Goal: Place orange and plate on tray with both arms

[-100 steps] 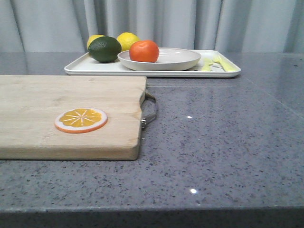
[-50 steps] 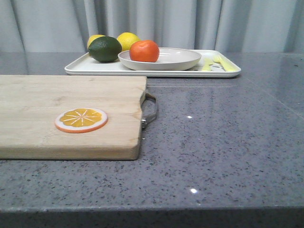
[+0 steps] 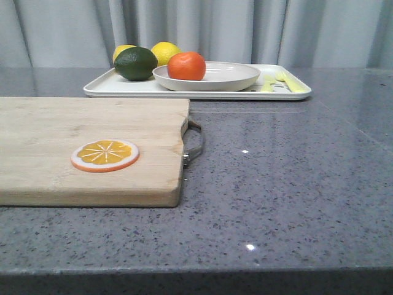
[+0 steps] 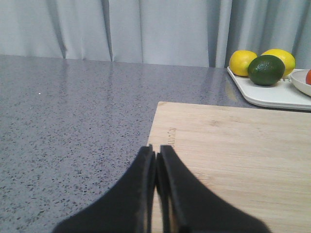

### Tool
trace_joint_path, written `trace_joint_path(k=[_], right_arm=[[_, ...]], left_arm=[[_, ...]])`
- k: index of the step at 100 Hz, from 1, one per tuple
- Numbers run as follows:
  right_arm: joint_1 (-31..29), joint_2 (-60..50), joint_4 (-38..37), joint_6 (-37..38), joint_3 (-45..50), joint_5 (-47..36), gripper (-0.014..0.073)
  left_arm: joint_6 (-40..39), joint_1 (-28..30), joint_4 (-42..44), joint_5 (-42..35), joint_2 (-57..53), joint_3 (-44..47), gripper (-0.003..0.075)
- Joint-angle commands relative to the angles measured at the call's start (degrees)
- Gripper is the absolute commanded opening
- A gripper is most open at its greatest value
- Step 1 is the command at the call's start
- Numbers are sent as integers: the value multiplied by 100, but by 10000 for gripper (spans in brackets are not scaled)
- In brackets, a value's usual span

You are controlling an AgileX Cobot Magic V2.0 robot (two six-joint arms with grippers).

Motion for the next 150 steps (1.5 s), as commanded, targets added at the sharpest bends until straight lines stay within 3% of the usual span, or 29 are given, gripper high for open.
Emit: trace_joint_path(k=[1,52,83,102,112,150], right_arm=[[-4,20,73,-46,-140,-397,-24],[-4,20,58,-46,-94,-535,-24],[-21,-187,-827,215,909,-2694,-24],[-121,-618,-1751,1274,1680,-3913,-24],[-341,-783,-1958,1637,2014,-4187,-24],[-1083,-1510,-2038,1639,2918,-4367,-24]], left_arm=[[-40,-40,-2,-468,-189,52,-20],[-40,-40,-2,-468,-189,52,-20],[-40,-40,-2,-468,-189,52,-20],[-40,-40,-2,-468,-189,52,-20],[-40,-40,-2,-468,-189,52,-20],[-40,-40,-2,-468,-189,52,-20]])
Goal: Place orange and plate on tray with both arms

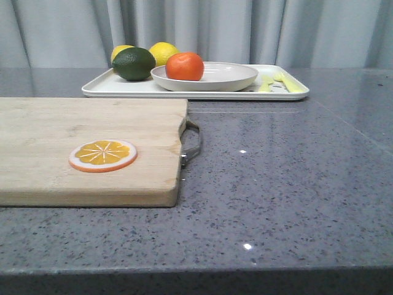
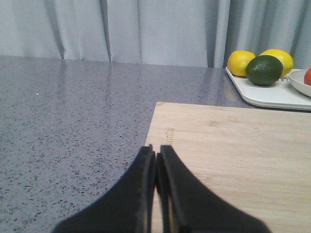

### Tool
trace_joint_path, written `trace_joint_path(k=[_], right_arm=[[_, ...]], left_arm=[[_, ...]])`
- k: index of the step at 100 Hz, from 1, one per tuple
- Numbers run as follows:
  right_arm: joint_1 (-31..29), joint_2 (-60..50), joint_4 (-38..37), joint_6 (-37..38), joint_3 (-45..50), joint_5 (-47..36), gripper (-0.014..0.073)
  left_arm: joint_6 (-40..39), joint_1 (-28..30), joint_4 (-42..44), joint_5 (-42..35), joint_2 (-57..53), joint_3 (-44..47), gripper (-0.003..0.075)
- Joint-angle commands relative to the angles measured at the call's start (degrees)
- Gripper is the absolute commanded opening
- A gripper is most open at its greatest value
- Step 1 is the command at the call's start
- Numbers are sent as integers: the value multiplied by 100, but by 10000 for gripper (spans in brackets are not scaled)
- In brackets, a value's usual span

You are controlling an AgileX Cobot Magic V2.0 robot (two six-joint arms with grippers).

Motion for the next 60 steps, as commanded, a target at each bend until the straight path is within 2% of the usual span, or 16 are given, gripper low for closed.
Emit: trace_joint_path(k=[1,27,60], right_arm=[[-189,-148,-87,17,28,-570,-24],[-247,-627,-87,19,326,-405,-24],[-247,-627,-90,19,326,-196,-24]], left_arm=[[-40,-40,-15,-468,-189,52,-20],[-40,-40,-15,-468,-189,52,-20],[-40,-40,-15,-468,-189,52,-20]])
